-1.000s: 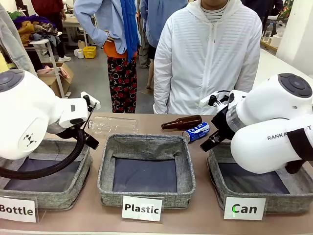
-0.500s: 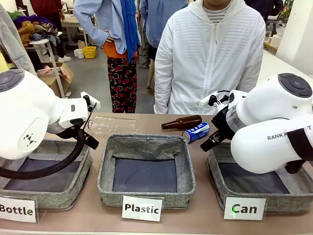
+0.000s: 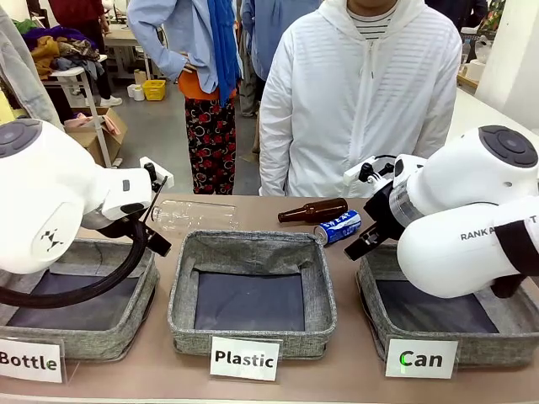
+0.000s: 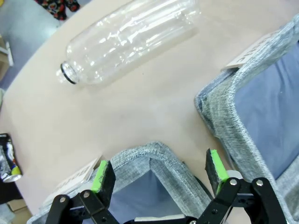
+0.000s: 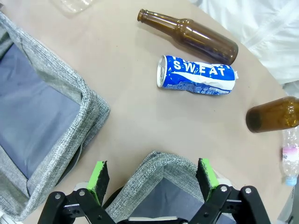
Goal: Sort the can waste into the basket.
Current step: Pick up the can waste from the table and place it in the right Fabric basket.
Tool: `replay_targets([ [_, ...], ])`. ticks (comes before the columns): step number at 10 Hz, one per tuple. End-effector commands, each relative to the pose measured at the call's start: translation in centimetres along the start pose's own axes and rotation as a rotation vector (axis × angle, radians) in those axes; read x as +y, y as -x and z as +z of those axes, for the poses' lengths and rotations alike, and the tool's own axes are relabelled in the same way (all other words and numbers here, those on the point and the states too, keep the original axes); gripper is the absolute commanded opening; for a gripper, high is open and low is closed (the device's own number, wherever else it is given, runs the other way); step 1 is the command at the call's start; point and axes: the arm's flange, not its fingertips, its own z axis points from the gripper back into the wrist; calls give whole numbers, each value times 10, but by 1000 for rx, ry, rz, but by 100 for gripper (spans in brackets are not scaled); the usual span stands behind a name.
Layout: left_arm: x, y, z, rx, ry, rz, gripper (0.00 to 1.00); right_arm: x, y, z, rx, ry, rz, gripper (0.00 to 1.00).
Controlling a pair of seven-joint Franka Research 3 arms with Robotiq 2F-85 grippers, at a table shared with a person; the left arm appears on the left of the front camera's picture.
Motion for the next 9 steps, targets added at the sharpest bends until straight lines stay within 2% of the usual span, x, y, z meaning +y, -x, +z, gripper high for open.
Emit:
replay_targets([
  [1, -12, 1, 47, -68, 82, -44, 100, 3, -7, 40, -9, -40, -77, 100],
  [2, -22, -2, 80, -88, 174, -7, 100, 5, -12, 66, 16, -55, -178, 100],
  [3, -33, -4, 113, -97, 259, 29, 100, 3, -13, 93, 16, -139, -244, 100],
  [4, -30, 6, 138, -63, 316, 62, 100, -5, -6, 120, 1, -245, -285, 100],
  [5, -21, 19, 164, -78, 368, 101, 100, -23, 9, 148, -21, -400, -311, 100],
  [7, 25, 57, 203, -124, 609, 46, 100, -79, 48, 182, -93, -575, -441, 100],
  [9, 99, 103, 217, -218, 801, 166, 100, -135, 106, 198, -224, -702, -621, 100],
])
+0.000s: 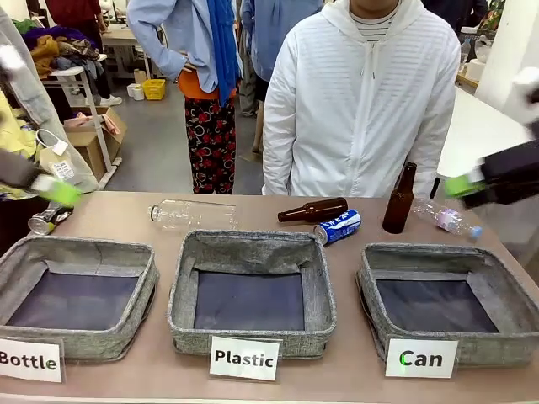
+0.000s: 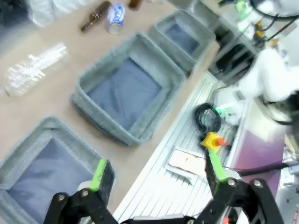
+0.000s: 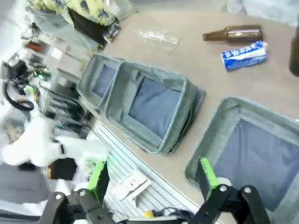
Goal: Sort the can waste into the basket.
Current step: Pick up the can waste from the table and place it in the right Fabric basket.
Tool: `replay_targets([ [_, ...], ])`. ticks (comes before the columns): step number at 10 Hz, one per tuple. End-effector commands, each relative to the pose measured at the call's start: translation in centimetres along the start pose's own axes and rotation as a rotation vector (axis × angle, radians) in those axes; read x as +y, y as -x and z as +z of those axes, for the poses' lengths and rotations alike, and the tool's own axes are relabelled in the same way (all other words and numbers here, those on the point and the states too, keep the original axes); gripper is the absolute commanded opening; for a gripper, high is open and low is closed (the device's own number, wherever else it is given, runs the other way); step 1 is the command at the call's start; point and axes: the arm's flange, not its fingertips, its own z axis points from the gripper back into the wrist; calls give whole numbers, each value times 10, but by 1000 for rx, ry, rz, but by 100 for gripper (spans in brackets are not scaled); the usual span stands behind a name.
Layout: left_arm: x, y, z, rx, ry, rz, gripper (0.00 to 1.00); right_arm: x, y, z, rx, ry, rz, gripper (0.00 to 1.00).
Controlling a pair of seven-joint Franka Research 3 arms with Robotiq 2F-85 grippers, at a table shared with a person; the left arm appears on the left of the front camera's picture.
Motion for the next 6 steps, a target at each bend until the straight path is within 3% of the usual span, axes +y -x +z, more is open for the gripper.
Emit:
replay_targets([
  [1, 71, 56, 46, -140, 132, 174, 100, -61, 23, 41, -155, -90, -157, 100],
  [3, 126, 98, 60, -318, 182, 409, 100, -108, 45, 74, -268, -128, -268, 100],
  [5, 166, 144, 68, -478, 279, 526, 100, -150, 62, 93, -344, -134, -405, 100],
  [6, 163, 150, 59, -542, 302, 555, 100, -167, 68, 98, -372, -134, -466, 100],
])
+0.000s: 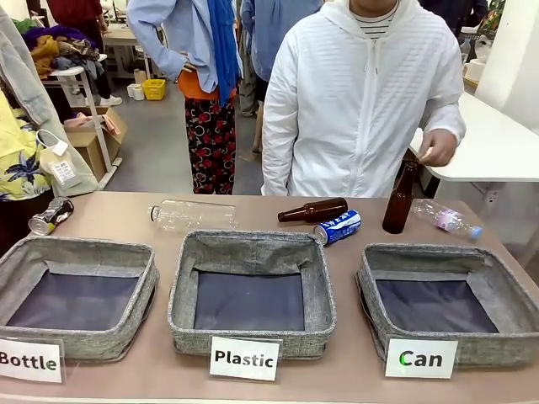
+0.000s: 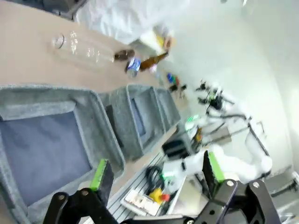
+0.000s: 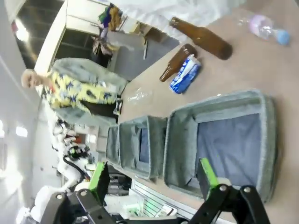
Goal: Sort the can waste into the basket.
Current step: Pick up the can waste from the table and place it in the right Fabric basket.
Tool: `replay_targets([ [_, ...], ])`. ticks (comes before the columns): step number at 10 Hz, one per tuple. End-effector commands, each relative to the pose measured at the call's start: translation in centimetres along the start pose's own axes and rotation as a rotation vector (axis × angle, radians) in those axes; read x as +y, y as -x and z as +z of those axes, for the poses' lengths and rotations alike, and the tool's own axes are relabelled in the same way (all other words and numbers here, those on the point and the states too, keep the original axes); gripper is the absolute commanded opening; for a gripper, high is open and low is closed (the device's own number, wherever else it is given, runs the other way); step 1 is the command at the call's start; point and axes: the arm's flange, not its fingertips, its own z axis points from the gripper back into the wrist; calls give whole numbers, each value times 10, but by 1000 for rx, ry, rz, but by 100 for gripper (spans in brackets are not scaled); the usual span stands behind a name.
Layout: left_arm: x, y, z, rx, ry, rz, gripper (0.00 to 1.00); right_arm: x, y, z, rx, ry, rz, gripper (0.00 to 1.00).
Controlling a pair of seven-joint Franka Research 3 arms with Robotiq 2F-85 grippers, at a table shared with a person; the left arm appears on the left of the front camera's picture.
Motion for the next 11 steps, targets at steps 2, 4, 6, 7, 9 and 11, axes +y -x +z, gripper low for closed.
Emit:
replay_targets([
  [2, 10, -2, -11, -117, 50, 25, 100, -29, -13, 0, -116, 51, -106, 100],
  [4, 10, -1, -1, -59, 39, 30, 100, -16, -2, 3, -29, 3, -56, 100],
  [6, 10, -1, -1, -59, 39, 30, 100, -16, -2, 3, -29, 3, -56, 100],
  [7, 10, -1, -1, -59, 39, 30, 100, -16, -2, 3, -29, 3, -56, 100],
  [9, 10, -1, -1, -59, 39, 30, 100, -14, -1, 0, -9, 25, -86, 100],
  [11, 10, -1, -1, -59, 39, 30, 100, 42, 1, -32, 9, 239, 42, 100],
])
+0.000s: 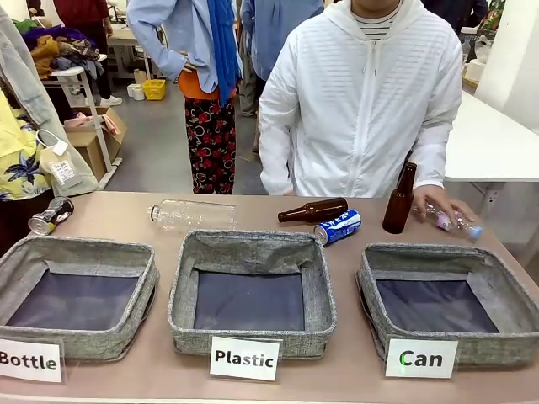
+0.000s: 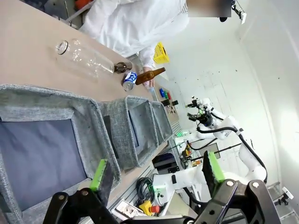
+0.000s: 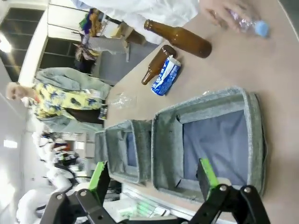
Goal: Sort the can waste into the basket.
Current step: Pick up the can waste from the table and place it in the right Fabric basket.
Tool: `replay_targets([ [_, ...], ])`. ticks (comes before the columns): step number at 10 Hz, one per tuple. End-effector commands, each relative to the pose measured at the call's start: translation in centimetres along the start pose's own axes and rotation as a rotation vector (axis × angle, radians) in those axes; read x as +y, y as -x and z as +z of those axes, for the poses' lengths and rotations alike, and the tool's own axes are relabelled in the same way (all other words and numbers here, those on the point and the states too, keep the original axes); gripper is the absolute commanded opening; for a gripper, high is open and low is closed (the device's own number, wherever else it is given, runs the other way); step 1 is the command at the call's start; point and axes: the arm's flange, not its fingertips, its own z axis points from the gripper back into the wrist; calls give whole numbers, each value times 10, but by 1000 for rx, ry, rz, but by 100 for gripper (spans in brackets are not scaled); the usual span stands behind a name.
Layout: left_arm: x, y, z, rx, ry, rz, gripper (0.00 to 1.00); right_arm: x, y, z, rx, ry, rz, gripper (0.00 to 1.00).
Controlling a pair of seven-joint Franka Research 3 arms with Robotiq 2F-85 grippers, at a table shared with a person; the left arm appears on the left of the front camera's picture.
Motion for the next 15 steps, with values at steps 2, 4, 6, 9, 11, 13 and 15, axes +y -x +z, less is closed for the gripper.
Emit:
replay_targets([
  [2, 1, -1, 1, -11, 22, -25, 100, 97, 9, -63, 27, 377, 160, 100],
  [4, 1, -1, 1, -11, 22, -25, 100, 140, 3, -117, 86, 485, 275, 100],
  [6, 1, -1, 1, -11, 22, -25, 100, 170, 15, -165, 165, 584, 399, 100],
  [9, 1, -1, 1, -11, 22, -25, 100, 144, 21, -40, 219, 423, 344, 100],
  [11, 1, -1, 1, -11, 22, -25, 100, 100, 32, 49, 170, 305, 282, 100],
  [13, 1, -1, 1, -11, 22, -25, 100, 48, 38, 99, 126, 162, 193, 100],
  [15, 1, -1, 1, -11, 22, -25, 100, -10, 39, 117, 58, 35, 42, 100],
])
